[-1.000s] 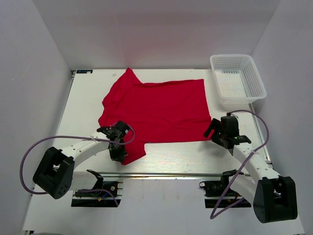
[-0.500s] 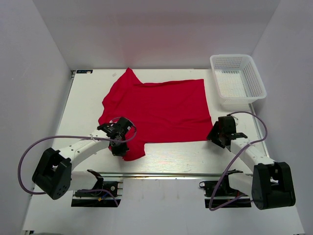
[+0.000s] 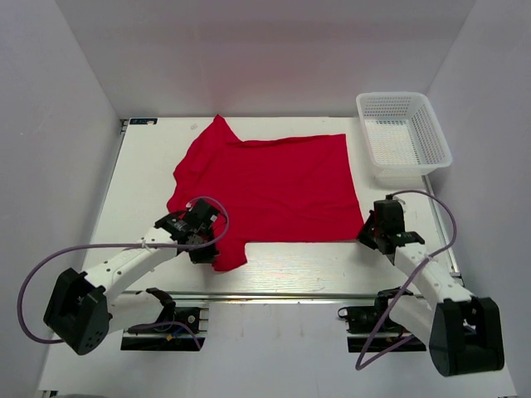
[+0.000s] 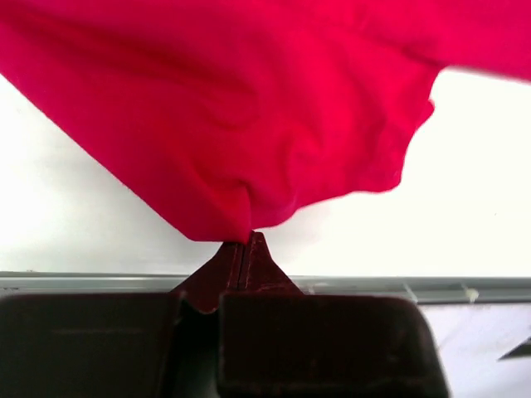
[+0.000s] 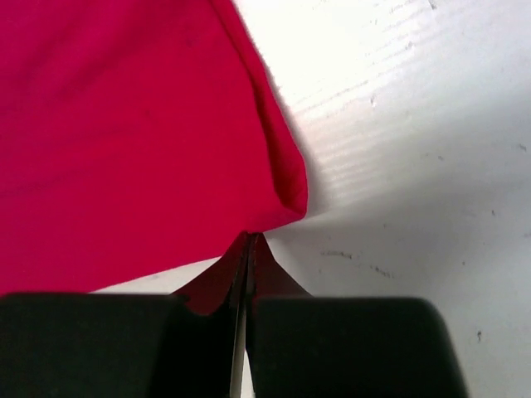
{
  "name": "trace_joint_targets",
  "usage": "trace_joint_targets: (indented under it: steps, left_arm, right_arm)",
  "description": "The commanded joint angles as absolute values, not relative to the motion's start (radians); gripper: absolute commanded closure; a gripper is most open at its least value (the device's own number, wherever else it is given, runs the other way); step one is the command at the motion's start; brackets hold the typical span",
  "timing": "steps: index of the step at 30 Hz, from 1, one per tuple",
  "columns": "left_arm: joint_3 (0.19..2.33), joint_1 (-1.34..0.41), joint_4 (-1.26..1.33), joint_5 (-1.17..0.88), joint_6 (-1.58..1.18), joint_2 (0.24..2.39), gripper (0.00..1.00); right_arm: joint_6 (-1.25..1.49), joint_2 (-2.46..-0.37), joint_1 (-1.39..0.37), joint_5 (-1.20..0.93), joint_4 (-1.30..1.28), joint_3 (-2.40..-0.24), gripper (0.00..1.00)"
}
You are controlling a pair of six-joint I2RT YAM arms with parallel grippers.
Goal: Fold and stack the t-shirts
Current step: Grap the side of the flattened tshirt closest away from the robot with both arms
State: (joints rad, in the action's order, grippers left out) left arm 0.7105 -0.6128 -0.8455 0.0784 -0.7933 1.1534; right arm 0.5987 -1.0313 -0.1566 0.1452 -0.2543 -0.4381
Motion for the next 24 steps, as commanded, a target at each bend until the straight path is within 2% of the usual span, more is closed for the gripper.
trace_joint_targets:
  steps: [1,5,9,18,24]
  left_arm:
    - [0.677,-0.618,-0.881,0.025,-0.787,1.103,1.00]
    - [0.667,-0.618,-0.922,-0.017,-0.787,1.094,1.00]
    - [0.667,-0.618,-0.934,-0.026,-0.775,1.094,1.00]
    - [0.744,-0.598,-0.715,-0.086,-0.709,1.144,1.00]
    - [0.949,-0.589,-0.748,0.084,-0.675,1.359,1.00]
  right_arm:
    - [0.597,-0.944,-0.158,0.115,-0.359,-0.401,1.00]
    - [0.604,-0.858,-0.158,0.089,-0.472,-0.379,1.00]
    - [0.609,-0.847,-0.155,0.026,-0.460,-0.370,1.00]
    - [0.549,-0.931,-0.156,0.035,-0.414,-0.492,1.00]
    - [0.541,-1.046,-0.156,0.041,-0.364,-0.569,1.00]
